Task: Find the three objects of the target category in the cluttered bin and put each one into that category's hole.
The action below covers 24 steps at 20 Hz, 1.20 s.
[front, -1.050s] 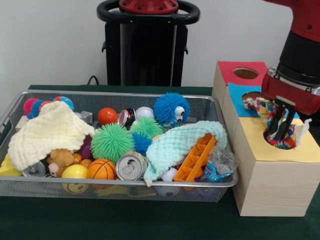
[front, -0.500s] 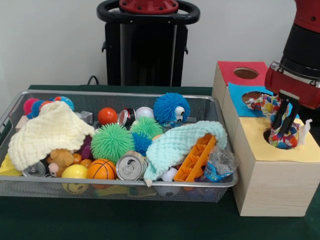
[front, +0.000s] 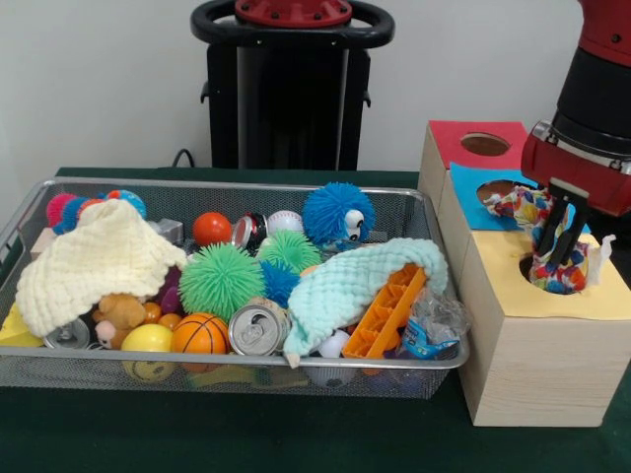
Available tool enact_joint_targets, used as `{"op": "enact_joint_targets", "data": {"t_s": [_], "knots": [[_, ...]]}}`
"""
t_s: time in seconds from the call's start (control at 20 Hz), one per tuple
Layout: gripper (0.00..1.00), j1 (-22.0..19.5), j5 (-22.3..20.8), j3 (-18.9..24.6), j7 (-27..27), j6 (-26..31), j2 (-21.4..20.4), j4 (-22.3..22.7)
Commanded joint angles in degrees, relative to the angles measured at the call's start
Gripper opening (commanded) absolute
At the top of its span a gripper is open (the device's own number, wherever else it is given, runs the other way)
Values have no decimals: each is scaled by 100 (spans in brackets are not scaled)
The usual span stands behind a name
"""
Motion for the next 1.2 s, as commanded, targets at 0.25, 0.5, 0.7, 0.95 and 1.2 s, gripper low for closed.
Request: {"op": "enact_joint_targets", "data": {"t_s": [0.25, 0.5, 0.7, 0.95, 1.2], "knots": [[0, -173, -86, 417, 1226, 54, 246, 444], [0, -224, -40, 494, 1226, -268, 431, 406], [0, -179, -17, 487, 1277, -323, 467, 405], [0, -215, 7, 521, 1267, -451, 589, 353], [0, -225, 16, 526, 1258, -468, 608, 345]]}}
